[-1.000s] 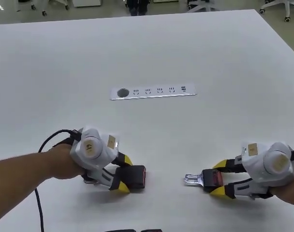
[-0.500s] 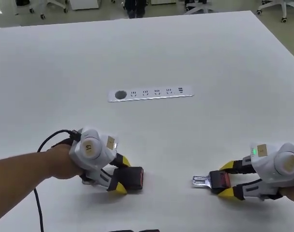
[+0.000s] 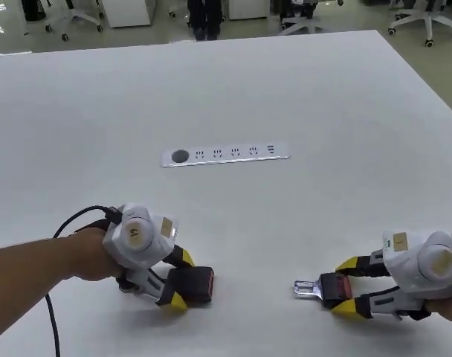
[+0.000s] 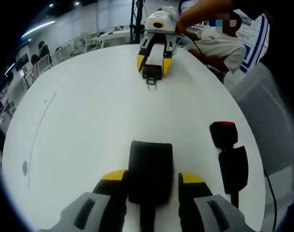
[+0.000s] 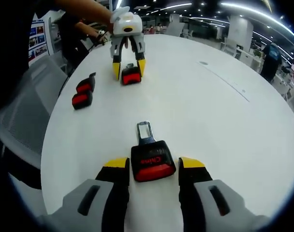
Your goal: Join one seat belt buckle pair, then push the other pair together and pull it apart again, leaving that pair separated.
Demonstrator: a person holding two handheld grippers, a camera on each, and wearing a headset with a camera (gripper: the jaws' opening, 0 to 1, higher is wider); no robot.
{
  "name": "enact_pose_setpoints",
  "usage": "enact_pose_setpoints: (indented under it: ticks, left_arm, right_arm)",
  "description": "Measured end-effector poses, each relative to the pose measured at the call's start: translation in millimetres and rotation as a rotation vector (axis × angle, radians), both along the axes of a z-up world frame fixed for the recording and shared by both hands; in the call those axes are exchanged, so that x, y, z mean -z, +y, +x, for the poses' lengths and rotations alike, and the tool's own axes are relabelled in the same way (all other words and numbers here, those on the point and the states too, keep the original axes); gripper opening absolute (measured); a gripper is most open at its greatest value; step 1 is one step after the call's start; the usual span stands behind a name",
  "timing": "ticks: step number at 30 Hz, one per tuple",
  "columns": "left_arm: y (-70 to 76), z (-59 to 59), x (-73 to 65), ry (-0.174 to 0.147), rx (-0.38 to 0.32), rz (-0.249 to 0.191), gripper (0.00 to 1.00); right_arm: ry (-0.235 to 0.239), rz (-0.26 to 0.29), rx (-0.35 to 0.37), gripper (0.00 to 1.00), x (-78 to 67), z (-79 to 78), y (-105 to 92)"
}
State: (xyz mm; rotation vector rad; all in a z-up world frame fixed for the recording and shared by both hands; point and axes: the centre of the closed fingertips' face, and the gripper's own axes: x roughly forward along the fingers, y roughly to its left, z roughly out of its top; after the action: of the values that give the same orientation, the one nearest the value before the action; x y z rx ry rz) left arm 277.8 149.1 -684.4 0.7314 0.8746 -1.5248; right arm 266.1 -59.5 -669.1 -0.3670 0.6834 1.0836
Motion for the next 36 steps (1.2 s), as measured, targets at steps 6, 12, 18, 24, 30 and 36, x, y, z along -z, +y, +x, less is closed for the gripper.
enact_pose_setpoints:
  ticks: [6,12,18,24,30,36]
  left_arm:
    - [0.5,3.7,-17.6,-0.054,-0.178,-0.052,0.72]
    - [17.5,7.7,-26.3,-0.061,-0.411,-0.131,0.85]
    - [26.4,7.6,-57.1,-0.097,-0.666,-0.281,0.98]
    - [43.3,-1.9,-71.5,-0.13,-0.784,-0.353,1.0]
    - [62.7,-14.1,-94.2,-0.187,-0.932,-0.435,1.0]
    - [78.4,-33.7,-102.0,-0.174,-0.991,-0.452,1.0]
  right_arm:
    - [-0.063,-0.011,0.122,0.53,-8.8,4.6,-8.3]
    - [-0.077,0.072,0.337,0.7,-22.9,3.5,-8.8]
    - [-0.135,0.103,0.526,0.78,-40.7,2.3,-7.0]
    - [-0.194,0.156,0.597,0.81,-62.9,-6.8,3.4]
    - [-0.2,0.173,0.641,0.84,-66.8,-24.2,8.9]
    - [-0.213,0.162,0.639,0.86,-73.4,-48.6,16.4]
